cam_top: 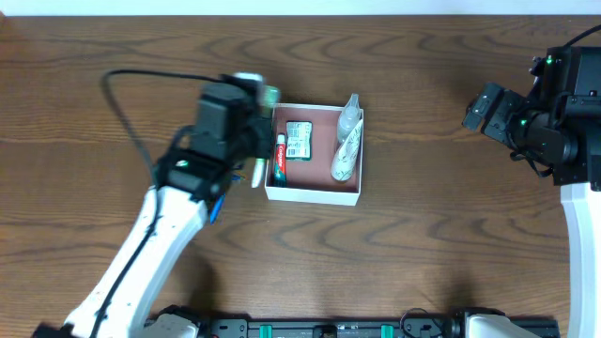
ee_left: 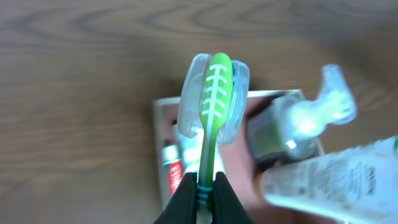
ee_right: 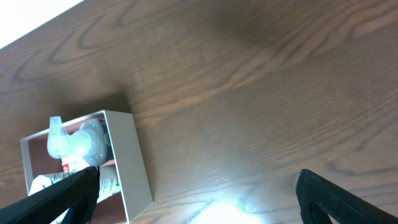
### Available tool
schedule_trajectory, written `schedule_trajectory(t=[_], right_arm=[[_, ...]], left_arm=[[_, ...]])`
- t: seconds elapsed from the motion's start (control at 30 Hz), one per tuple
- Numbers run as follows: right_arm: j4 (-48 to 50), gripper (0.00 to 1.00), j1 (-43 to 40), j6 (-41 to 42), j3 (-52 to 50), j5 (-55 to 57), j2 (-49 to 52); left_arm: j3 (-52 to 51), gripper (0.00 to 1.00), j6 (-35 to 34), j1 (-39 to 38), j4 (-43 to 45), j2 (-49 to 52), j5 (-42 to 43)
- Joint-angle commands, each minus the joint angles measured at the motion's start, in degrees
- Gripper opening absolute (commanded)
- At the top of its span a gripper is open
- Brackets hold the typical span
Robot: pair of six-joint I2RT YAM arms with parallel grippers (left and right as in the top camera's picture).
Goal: Pack container
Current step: 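Place the toothbrush into the box with the left gripper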
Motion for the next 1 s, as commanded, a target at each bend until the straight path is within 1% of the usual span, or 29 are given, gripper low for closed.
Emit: schedule_trajectory(t=[0.0,0.17,0.3,0.4,0.6,0.87,0.97], right_arm=[[-0.07,0.99,-0.35,0.83,0.11,0.20,-0.15],[-0.07,0.99,-0.35,0.83,0.09,0.20,-0.15],[-0.04,0.99,-0.35,0.83,0.09,0.20,-0.15],[-0.07,0.99,-0.35,0.83,0.11,0.20,-0.15],[-0.04,0.99,-0.35,0.83,0.09,0.20,-0.15],[-0.07,0.99,-0.35,0.83,0.09,0.20,-0.15],[-0.07,0.99,-0.35,0.83,0.09,0.20,-0.15]], left_arm=[[0.46,0.06,-1.11,-2.51,3.61,4.48,0.50],[0.46,0.06,-1.14,-4.00,11.50,12.15,0.52],[0.46,0.06,-1.64,-4.00,14.64,17.33,0.52],[0.46,0.06,-3.13,-4.09,14.05,19.80,0.57],[0.42,0.06,-3.23,-4.09,12.17,21.84,-0.61],[0.42,0.06,-3.45,-4.09,5.51,21.84,-4.46],[0.42,0.11,-4.11,-4.09,4.31,21.84,-7.28]])
